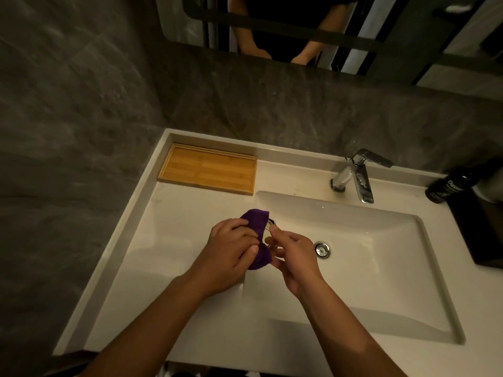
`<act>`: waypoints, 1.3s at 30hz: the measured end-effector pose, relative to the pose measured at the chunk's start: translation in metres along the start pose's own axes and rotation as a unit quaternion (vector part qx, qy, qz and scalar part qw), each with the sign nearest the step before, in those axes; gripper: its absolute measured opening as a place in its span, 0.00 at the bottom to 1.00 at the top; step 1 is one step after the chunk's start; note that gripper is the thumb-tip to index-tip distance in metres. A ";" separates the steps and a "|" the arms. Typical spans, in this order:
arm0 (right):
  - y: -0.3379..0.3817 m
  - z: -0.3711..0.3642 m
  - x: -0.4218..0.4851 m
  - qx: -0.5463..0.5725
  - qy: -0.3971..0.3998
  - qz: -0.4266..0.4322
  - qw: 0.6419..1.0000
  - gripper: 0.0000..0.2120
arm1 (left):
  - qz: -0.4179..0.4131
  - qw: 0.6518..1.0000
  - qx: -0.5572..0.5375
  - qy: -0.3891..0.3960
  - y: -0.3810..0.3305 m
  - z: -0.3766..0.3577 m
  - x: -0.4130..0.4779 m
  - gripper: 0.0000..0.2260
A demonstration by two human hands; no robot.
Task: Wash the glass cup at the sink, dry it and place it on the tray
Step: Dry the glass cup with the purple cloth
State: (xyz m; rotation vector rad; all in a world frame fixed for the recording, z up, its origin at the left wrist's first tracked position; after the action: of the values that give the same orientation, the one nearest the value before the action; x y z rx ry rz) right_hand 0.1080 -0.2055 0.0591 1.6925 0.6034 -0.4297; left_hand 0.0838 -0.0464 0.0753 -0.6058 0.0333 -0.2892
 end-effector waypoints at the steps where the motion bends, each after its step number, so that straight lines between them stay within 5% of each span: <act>1: 0.002 0.001 -0.001 0.005 0.001 -0.007 1.000 0.12 | -0.021 1.000 0.009 0.014 -0.003 0.000 0.004 0.18; 3: 0.005 0.001 -0.004 0.018 0.002 -0.018 1.000 0.13 | -0.046 0.999 0.011 0.011 -0.012 0.001 0.013 0.16; 12: 0.024 -0.009 -0.023 0.001 0.061 0.043 0.997 0.27 | -0.003 0.952 -0.132 -0.275 -0.020 0.025 0.019 0.21; 17: 0.031 -0.014 -0.026 0.014 0.147 0.090 0.985 0.25 | 0.025 0.926 -0.290 -0.240 -0.034 0.031 0.024 0.21; 21: 0.039 -0.014 -0.028 0.029 0.111 0.127 0.985 0.19 | 0.016 0.938 -0.296 -0.178 -0.048 0.042 0.035 0.19; 29: 0.039 -0.025 -0.032 0.176 0.131 0.019 0.976 0.22 | -0.029 0.898 -0.295 -0.326 -0.053 0.049 0.023 0.16; 35: 0.065 -0.010 -0.031 0.018 0.139 0.067 0.988 0.21 | -0.033 0.921 -0.280 -0.271 -0.052 0.060 0.036 0.12; 39: 0.069 -0.012 -0.030 0.045 0.145 0.081 0.985 0.22 | -0.046 0.934 -0.249 -0.250 -0.061 0.072 0.047 0.12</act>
State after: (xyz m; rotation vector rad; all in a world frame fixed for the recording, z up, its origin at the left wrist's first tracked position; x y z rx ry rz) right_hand 0.1256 -0.2084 0.1335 1.8927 0.6572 -0.0941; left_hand 0.1216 -0.0671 0.1721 -1.1758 -0.4268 -0.2083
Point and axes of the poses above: each hand's wrist, its own x-axis towards the middle knuckle, its own z-axis out of the back of the hand, y = z × x, the point moved 6 cm from there along x, towards the middle knuckle, and after that the axes turned 9 degrees about y, right-handed, at the moved point
